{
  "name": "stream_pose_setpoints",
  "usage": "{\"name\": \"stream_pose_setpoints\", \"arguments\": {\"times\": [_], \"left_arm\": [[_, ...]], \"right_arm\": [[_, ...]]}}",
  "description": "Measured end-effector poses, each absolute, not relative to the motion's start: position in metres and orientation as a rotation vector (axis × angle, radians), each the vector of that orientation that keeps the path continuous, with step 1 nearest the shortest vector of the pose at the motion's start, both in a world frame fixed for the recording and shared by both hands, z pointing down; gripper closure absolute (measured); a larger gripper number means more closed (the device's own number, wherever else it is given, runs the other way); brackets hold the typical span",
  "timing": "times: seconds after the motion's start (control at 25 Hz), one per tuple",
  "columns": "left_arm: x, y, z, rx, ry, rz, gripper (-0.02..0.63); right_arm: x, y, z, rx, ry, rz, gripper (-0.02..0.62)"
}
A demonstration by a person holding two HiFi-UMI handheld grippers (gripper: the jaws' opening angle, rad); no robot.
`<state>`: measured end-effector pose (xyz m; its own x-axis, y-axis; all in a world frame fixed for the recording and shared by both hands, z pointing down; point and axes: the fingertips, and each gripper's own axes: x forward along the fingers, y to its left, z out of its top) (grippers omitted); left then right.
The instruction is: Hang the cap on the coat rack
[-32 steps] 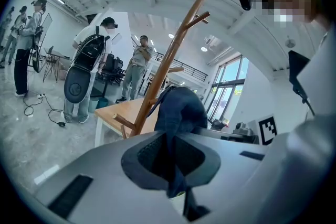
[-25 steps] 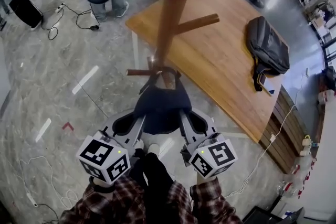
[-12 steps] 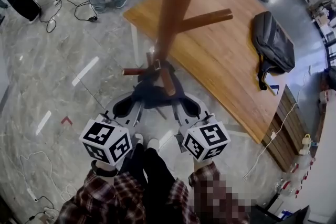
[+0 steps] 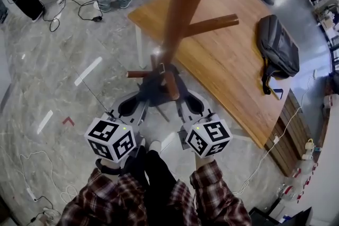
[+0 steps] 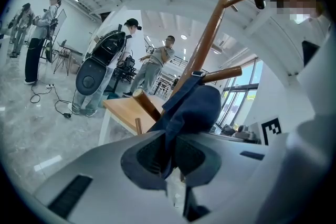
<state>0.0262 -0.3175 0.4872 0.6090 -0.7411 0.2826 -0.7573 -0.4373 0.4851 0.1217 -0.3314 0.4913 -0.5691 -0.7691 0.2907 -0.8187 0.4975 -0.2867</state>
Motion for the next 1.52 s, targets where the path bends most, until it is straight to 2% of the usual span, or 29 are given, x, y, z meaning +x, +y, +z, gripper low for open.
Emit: {"name": "stream_pose_setpoints", "arguments": {"times": [0.24,0.4,0.52,0.64,1.04,1.52], "left_arm": [[0.026,-0.307,0.478,2.260,-1.128,0.040,0.580],[0.023,-0.297,0.473,2.269,-1.139,0.072,0.578],[0.022,-0.292,0.473,2.268,-1.123,0.076,0.510],[0.020,-0.287,0.469,2.280,-1.117,0.074,0.479],[0.014,-0.264,0.448,2.305,-1.133,0.079,0.476],[0.039,-0.236,0.329,2.562,-1.076,-0.086,0.477]], "right_arm": [[0.127,-0.318,0.480,1.385,-2.637,0.651,0.571],[0.130,-0.306,0.475,1.384,-2.644,0.691,0.520],[0.134,-0.299,0.473,1.399,-2.638,0.690,0.511],[0.140,-0.294,0.467,1.428,-2.635,0.674,0.509],[0.135,-0.270,0.451,1.426,-2.642,0.635,0.511],[0.122,-0.240,0.345,1.416,-2.806,0.388,0.511]]}}
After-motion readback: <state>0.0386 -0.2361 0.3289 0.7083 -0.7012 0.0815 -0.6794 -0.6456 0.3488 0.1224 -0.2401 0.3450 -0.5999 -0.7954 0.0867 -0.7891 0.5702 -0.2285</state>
